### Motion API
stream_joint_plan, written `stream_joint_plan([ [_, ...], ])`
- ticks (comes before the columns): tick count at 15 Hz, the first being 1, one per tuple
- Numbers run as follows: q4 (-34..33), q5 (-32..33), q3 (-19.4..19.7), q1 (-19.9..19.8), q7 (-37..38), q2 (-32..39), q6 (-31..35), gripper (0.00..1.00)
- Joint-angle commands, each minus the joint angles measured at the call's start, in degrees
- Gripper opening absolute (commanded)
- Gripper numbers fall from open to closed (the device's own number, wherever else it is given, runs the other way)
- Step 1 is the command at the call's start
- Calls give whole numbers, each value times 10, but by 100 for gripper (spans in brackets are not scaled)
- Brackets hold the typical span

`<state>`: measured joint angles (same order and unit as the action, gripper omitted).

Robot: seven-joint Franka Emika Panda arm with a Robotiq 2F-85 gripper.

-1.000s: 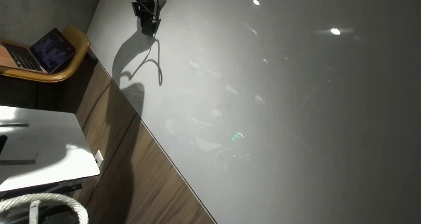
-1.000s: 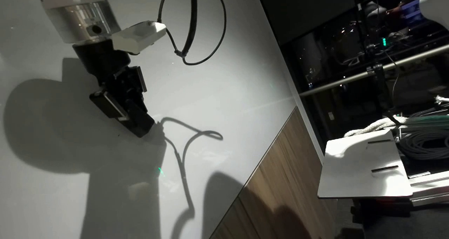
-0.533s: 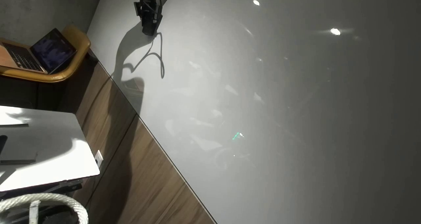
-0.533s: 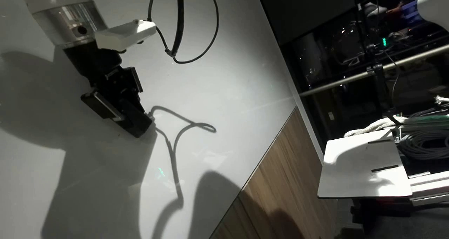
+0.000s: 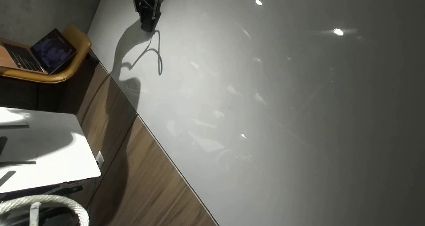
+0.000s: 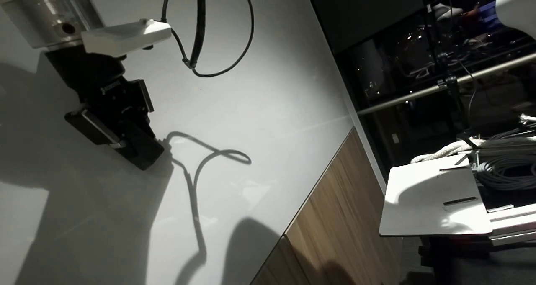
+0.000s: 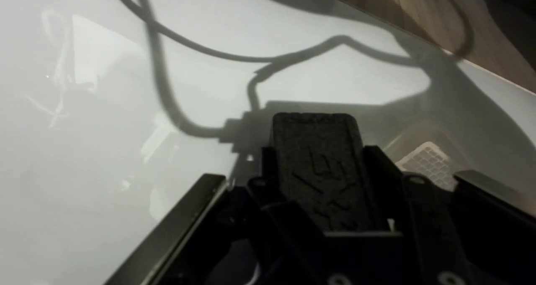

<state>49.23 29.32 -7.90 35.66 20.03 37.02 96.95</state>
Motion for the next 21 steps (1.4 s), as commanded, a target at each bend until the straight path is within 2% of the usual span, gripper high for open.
stream_joint_plan([
  [1,-113,8,2,24,-14,86,2,30],
  [2,-131,9,3,31,-16,101,0,30],
  [3,-127,-13,33,48,-21,102,10,30],
  [7,-182,-30,65,60,-34,127,-10,30],
  [8,-164,-18,45,45,-26,113,-8,30],
  [16,-125,-14,57,2,-22,17,-61,30],
  [21,-66,-17,56,-38,-1,-56,-82,30],
])
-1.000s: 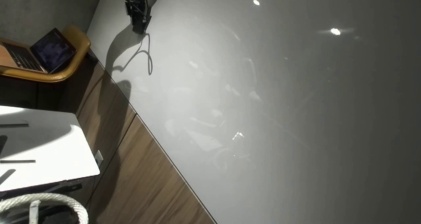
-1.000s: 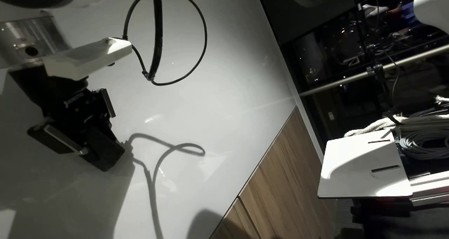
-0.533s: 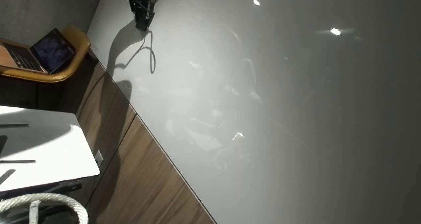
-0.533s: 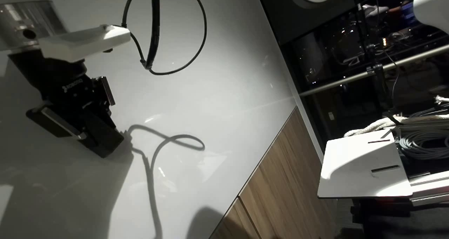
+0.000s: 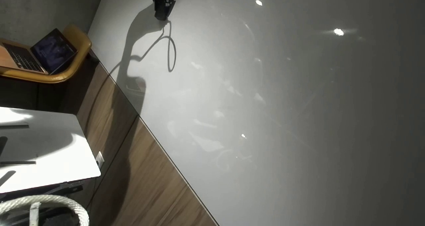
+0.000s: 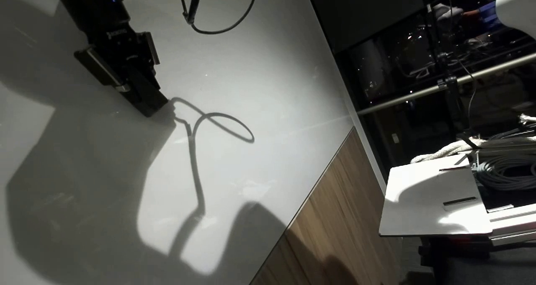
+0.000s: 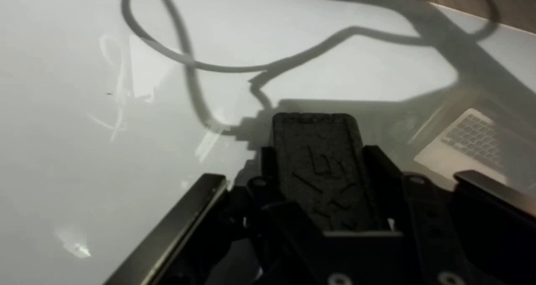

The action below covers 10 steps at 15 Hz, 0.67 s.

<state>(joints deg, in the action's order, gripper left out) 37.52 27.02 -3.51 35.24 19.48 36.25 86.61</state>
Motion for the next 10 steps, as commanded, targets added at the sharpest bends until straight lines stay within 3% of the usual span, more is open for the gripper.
stream_joint_plan([
  [1,69,5,12,-41,9,-66,22,30],
  [6,210,4,8,-75,18,-167,40,30],
  [10,324,-48,-4,-111,18,-219,27,30],
])
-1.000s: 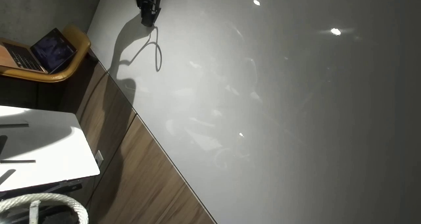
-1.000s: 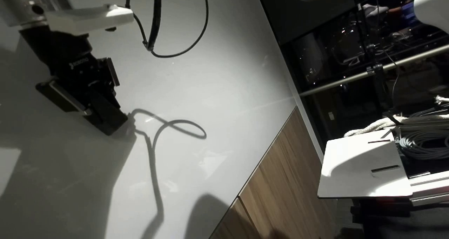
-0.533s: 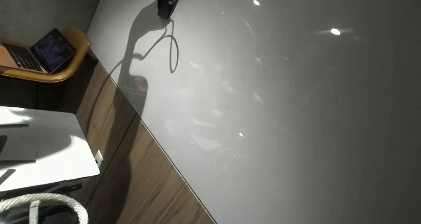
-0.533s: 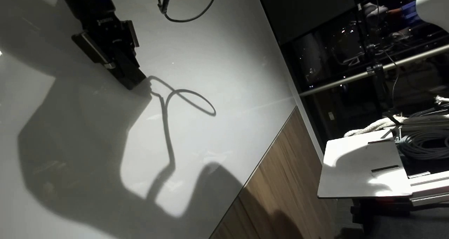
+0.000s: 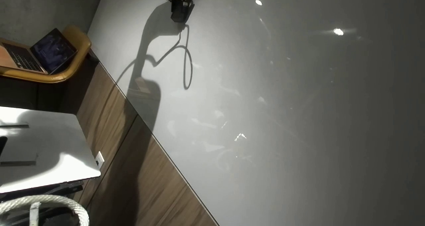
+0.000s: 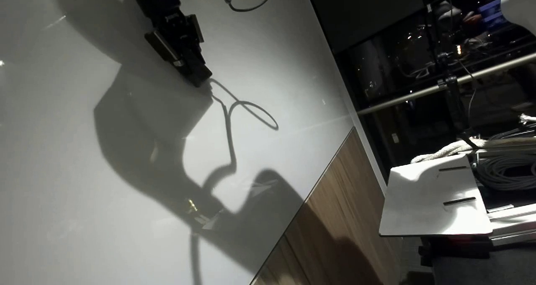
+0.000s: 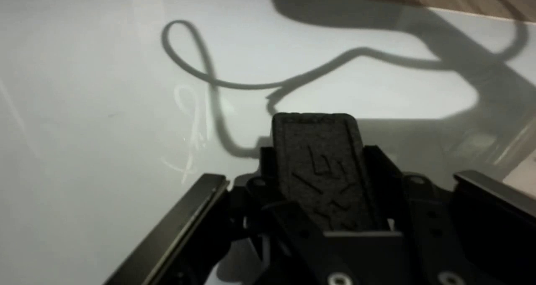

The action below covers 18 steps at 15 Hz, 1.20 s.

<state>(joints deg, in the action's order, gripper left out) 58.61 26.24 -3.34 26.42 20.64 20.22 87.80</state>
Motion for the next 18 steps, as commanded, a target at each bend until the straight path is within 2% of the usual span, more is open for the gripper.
stream_joint_plan([
  [1,144,-55,-6,-29,7,-70,15,30],
  [7,335,-146,0,-58,19,-128,36,30],
  [8,365,-147,-22,-80,22,-135,47,30],
  [18,712,-149,-38,-131,13,-223,274,30],
])
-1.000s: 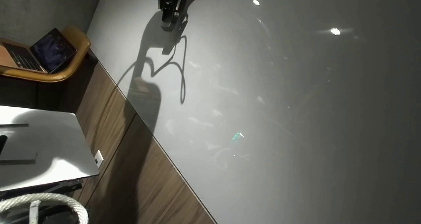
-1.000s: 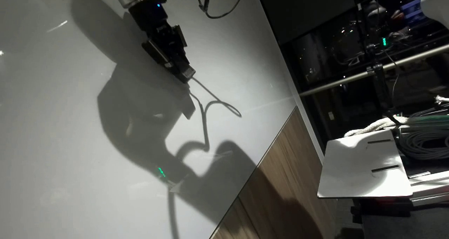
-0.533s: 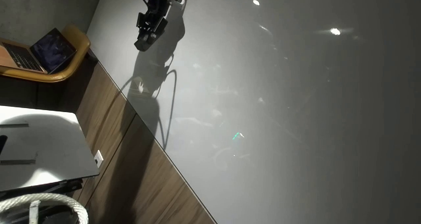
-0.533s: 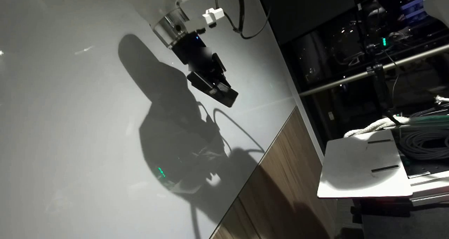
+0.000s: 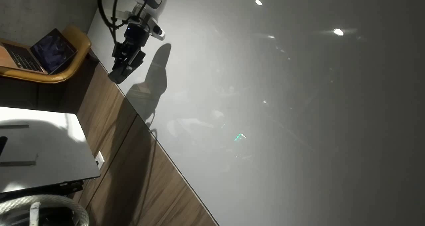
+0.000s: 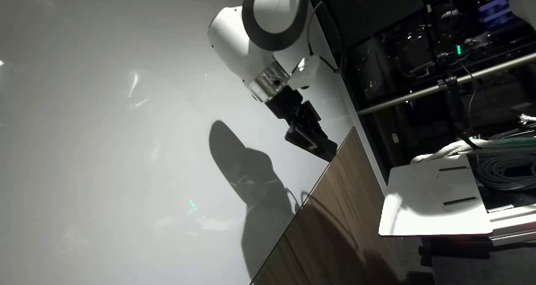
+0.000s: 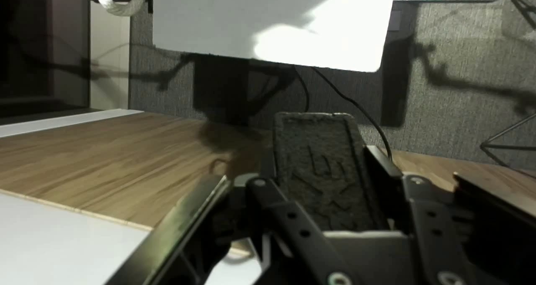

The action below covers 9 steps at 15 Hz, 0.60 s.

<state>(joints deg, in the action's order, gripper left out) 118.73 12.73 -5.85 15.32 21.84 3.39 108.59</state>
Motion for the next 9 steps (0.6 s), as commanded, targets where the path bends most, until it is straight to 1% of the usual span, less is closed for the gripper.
stream_joint_plan([
  [1,147,-11,-14,-22,1,-65,90,30],
  [7,375,-56,-7,-47,-13,-125,254,30],
  [9,453,-31,-1,-66,-15,-151,325,30],
])
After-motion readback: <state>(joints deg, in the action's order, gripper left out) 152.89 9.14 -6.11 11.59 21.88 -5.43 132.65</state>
